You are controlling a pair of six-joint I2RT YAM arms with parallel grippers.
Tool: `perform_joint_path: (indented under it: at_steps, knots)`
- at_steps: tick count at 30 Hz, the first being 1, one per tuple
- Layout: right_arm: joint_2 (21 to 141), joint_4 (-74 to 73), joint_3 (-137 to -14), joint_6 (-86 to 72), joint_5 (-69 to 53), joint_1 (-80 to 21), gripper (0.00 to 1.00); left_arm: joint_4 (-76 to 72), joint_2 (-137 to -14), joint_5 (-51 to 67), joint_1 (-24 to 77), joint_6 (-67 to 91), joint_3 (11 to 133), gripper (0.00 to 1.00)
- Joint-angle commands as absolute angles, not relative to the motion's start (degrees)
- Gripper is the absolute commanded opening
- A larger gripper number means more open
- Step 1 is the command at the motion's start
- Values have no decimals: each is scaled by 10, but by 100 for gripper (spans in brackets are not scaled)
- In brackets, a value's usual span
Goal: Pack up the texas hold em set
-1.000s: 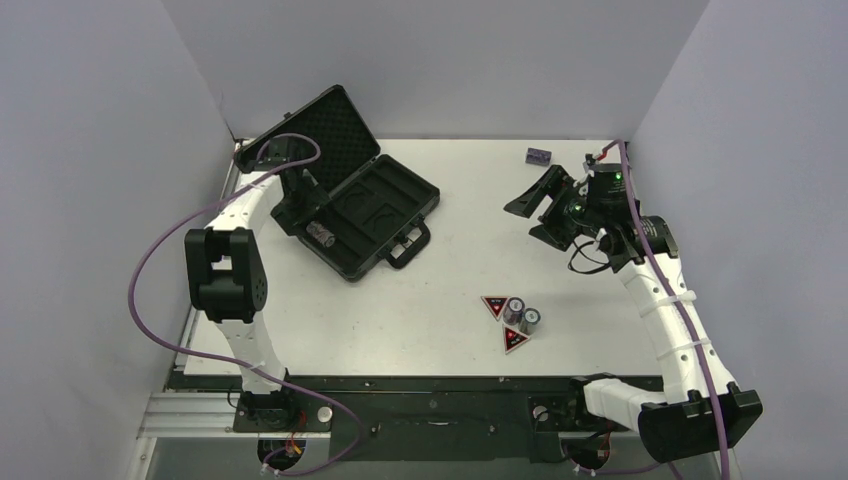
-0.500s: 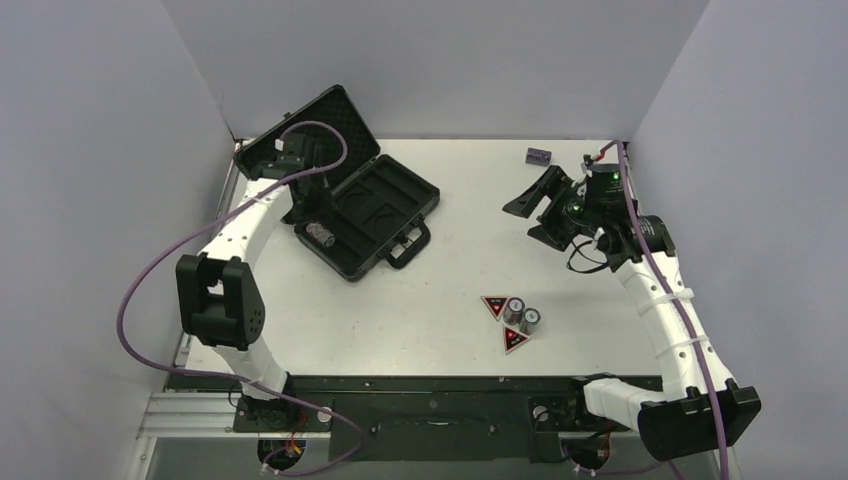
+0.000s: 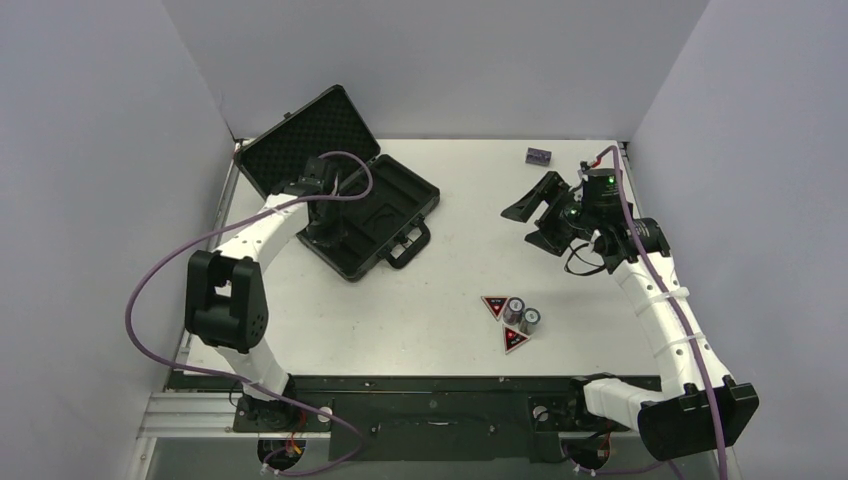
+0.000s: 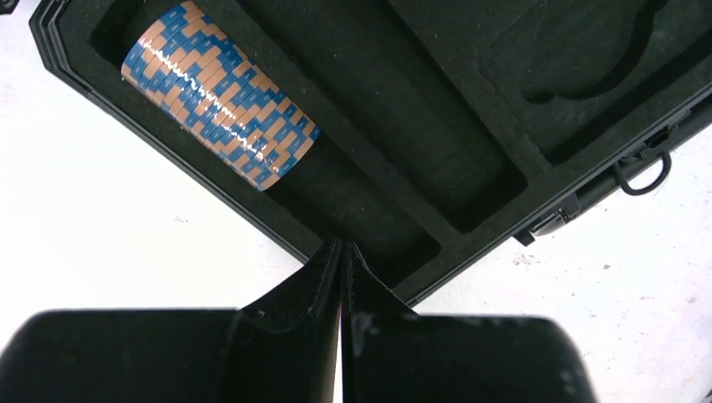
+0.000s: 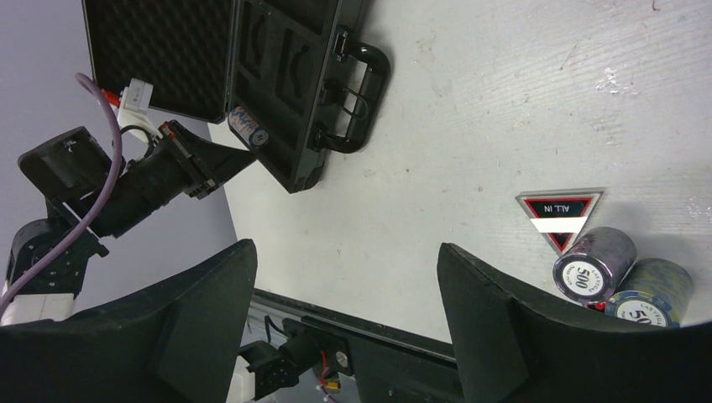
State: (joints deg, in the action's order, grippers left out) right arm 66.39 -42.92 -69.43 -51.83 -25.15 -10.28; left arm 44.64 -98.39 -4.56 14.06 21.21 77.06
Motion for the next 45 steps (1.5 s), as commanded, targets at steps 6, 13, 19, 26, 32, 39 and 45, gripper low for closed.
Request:
perform_joint_path:
  at_steps: [6, 13, 19, 26, 32, 39, 45]
  knots:
    - [649, -408, -692, -521, -255, -103, 74, 420, -1042, -61, 142, 170, 799, 0]
    - [655, -409, -695, -521, -256, -101, 74, 426, -1074, -90, 128, 167, 830, 0]
    - [657, -409, -695, -522, -256, -100, 74, 428, -1091, -105, 106, 165, 854, 0]
    - [665, -408, -699, -522, -259, -100, 73, 436, -1109, -115, 98, 160, 875, 0]
    - [670, -410, -710, -522, -261, -100, 73, 430, -1090, -109, 98, 163, 858, 0]
    - [671, -410, -718, -519, -261, -101, 74, 419, -1014, -83, 103, 169, 836, 18]
    - [665, -426, -726, -509, -249, -101, 76, 434, -942, -76, 103, 178, 824, 33]
